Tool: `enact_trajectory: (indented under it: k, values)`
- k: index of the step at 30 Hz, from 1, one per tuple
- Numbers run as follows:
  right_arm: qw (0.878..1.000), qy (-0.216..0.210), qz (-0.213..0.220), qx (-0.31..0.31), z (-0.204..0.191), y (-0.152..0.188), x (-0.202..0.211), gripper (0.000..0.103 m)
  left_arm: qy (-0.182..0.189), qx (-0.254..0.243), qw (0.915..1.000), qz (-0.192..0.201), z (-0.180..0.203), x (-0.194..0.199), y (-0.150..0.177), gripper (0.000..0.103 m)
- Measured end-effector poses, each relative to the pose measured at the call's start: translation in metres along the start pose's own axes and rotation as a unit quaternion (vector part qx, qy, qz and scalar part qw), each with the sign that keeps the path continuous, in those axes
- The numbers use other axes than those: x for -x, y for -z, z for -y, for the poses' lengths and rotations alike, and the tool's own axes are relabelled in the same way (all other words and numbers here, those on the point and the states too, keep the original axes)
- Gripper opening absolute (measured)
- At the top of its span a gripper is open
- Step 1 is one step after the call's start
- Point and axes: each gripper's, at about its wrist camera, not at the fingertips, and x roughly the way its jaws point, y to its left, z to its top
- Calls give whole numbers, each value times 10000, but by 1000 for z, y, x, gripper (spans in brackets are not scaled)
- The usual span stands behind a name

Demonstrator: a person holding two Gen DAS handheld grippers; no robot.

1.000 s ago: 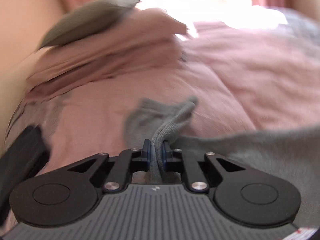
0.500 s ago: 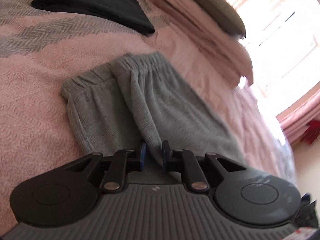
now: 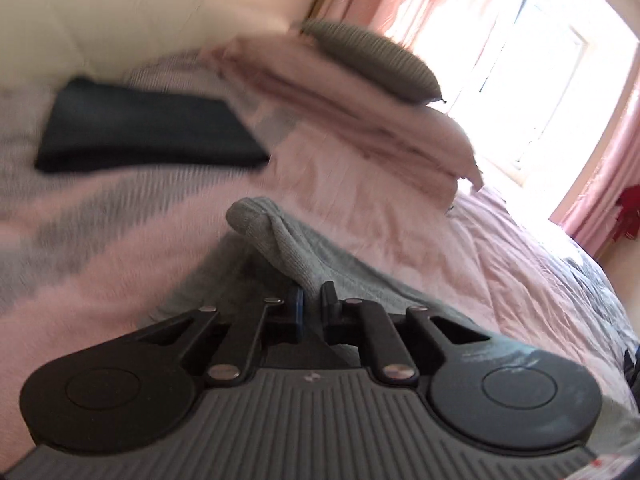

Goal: Organize objects
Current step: 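Align the stacked cuffs with both grippers, then open both grippers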

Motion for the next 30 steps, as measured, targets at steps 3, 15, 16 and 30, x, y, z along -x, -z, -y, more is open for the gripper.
enact_trajectory:
  k: [3,15,16,30]
  values:
    - [9994,330,-107,-89,14,8,-1,0,-244,-438,9986,-158,-4,3,27,8]
    - [9969,723,-292,-70,31,22,-9,0,3,1090,9912,-748,-49,-9,58,13]
    - [9969,729,-273,-109,32,24,-9,0,84,1298,9886,-757,-55,-10,59,13]
    - [9977,609,-147,239,10,17,9,0,176,777,9967,-132,-50,18,28,9]
